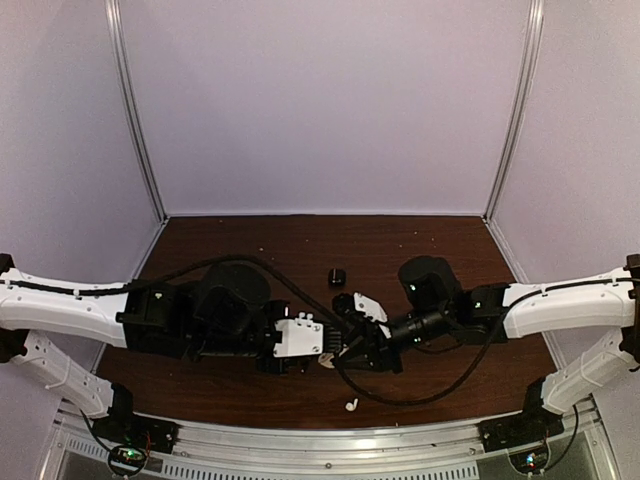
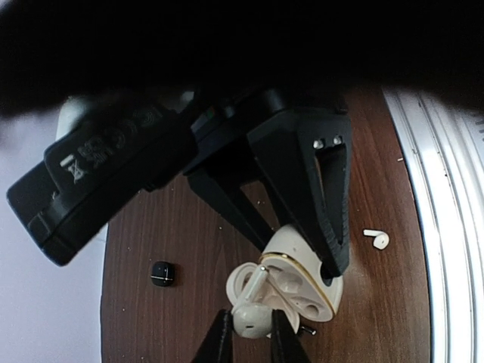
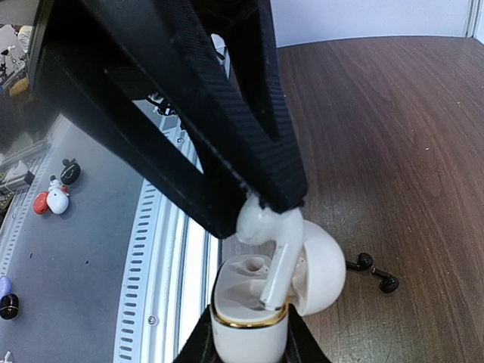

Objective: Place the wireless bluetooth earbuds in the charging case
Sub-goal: Insert the right earbud into the right side groove of the charging case.

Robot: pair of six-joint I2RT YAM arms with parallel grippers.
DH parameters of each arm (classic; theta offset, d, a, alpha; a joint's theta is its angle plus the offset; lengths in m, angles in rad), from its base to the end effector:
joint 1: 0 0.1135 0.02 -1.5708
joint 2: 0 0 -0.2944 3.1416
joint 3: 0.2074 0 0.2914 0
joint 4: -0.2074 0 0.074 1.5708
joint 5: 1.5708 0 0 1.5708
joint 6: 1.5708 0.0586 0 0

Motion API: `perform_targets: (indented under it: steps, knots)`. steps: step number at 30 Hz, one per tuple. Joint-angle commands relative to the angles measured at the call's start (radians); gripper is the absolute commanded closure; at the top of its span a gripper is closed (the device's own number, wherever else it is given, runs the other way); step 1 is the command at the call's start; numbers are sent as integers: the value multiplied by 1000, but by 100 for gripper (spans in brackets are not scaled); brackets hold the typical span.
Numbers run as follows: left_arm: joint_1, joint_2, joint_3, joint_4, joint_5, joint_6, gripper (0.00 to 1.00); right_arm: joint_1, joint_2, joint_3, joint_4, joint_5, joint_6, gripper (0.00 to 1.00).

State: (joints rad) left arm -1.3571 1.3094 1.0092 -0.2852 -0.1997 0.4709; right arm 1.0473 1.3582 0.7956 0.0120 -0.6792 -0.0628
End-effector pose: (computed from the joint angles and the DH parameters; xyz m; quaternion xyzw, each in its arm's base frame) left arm 0.0842 -0.3333 0.2983 0.6655 0.5726 -0.1224 0.4629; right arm 0.1346 0.3068 0.2374 -0.5719 0.6136 0.4738 0.2683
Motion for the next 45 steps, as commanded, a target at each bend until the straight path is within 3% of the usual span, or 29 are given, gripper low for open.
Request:
perform_targets:
  steps: [1,28,45]
  knots:
    - [-7,12,28,39,-8,13,93,-4,-1,36,36,-25,16,100]
    - [-21,20,33,31,-3,15,94,-33,16,30,54,-71,47,100]
    - [-45,37,38,40,47,95,93,-34,24,34,95,-162,93,100]
